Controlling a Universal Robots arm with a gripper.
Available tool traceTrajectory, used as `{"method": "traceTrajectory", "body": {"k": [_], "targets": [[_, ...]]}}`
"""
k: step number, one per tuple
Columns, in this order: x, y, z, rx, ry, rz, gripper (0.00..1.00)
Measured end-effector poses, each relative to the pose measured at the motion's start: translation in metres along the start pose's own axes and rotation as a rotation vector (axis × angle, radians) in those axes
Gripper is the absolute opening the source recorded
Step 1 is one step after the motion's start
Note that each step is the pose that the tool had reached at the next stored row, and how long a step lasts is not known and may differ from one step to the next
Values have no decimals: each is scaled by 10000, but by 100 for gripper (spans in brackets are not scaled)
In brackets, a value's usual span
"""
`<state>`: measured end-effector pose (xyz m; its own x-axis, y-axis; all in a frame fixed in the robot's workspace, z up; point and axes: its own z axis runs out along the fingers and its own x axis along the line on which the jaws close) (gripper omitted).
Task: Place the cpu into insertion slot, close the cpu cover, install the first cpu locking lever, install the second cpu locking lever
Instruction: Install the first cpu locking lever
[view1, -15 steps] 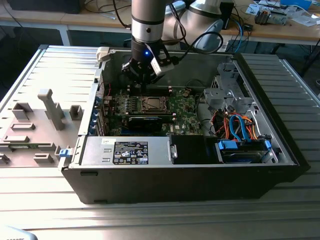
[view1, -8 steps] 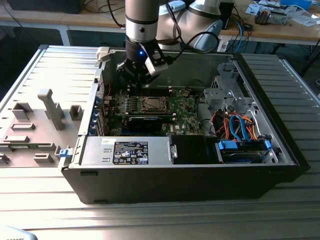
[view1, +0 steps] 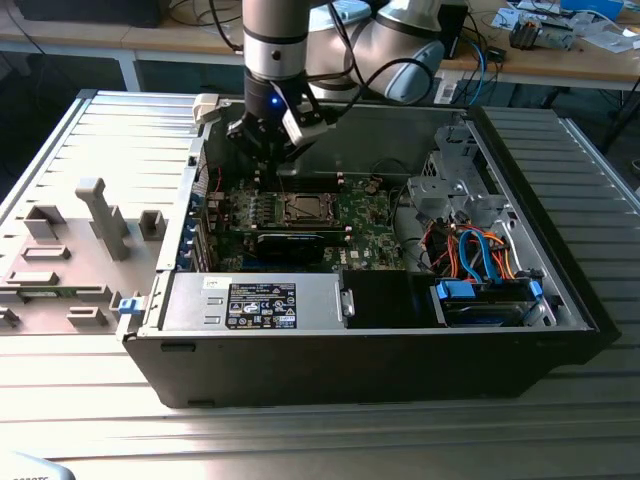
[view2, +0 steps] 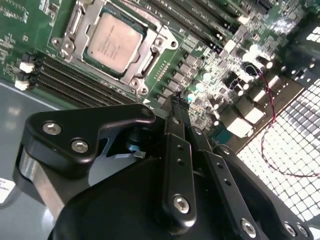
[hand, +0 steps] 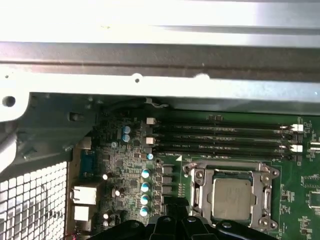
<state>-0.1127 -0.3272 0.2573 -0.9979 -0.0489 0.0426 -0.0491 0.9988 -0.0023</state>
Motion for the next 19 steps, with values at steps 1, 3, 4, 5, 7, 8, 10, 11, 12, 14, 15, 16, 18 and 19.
{"method": "traceTrajectory", "body": {"k": [1,3,4,5,7,8,10,11,12,14,15,16,18,19], "targets": [[15,14,0,-11,-8,0,11],[38,43,-4,-26,-22,1,11],[44,55,-6,-30,-25,-1,11],[47,81,-10,-37,-27,-1,11],[49,110,-18,-47,-29,-2,11],[49,124,-23,-52,-29,-1,11],[50,160,-34,-72,-29,-2,11],[50,170,-34,-77,-30,-3,11],[49,190,-34,-83,-31,-3,11],[45,219,-35,-83,-30,-3,11],[31,227,-35,-81,-28,-5,11],[18,229,-34,-83,-26,-4,11],[-2,229,-35,-82,-24,-3,11],[-12,229,-35,-82,-22,-3,11]]}}
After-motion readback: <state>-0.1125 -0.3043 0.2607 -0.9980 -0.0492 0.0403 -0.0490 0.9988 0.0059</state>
